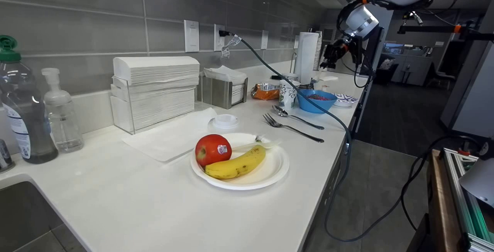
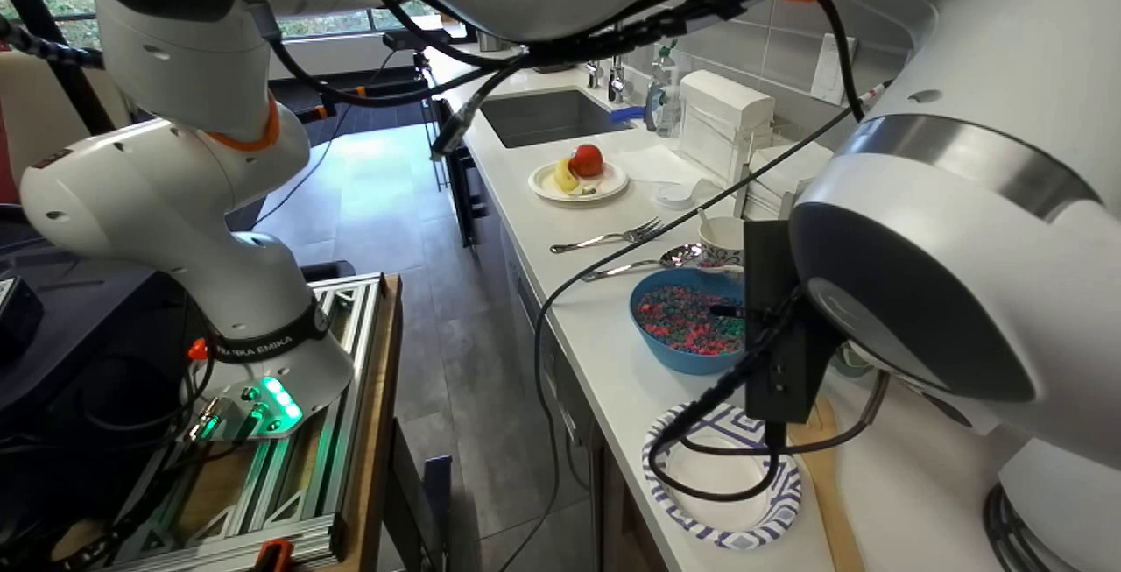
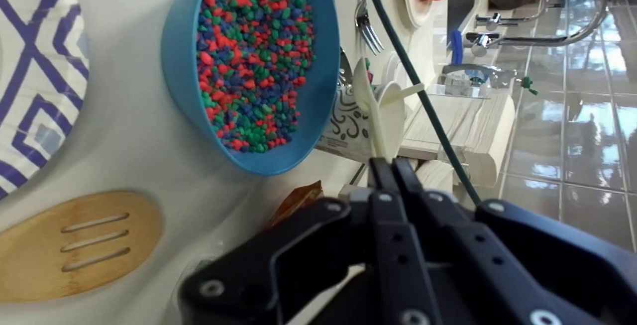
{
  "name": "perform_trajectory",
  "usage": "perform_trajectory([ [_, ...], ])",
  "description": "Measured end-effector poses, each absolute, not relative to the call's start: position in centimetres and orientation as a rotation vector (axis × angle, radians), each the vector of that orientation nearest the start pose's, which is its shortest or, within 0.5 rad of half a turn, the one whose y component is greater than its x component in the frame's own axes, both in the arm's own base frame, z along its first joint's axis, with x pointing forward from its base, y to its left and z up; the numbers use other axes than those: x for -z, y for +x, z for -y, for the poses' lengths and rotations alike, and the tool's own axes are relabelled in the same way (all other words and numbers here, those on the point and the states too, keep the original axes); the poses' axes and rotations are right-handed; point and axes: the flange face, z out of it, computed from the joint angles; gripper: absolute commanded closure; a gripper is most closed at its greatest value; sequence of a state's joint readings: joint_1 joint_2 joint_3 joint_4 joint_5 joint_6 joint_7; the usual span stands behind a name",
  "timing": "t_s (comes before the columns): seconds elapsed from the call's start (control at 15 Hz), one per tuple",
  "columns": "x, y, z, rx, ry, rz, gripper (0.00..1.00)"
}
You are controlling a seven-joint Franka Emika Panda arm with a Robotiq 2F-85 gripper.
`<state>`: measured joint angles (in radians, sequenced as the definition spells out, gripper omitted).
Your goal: Pick up the spoon and get some of the objects from the bowl and put them in the cup
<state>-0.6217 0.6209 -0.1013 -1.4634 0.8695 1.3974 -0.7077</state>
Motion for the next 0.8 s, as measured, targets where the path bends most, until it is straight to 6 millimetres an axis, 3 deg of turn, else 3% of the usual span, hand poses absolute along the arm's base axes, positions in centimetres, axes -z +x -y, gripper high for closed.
perform_trajectory([
  [0.8,-34.3,54.6,38.3,0.295,-1.881,-0.303,0.99],
])
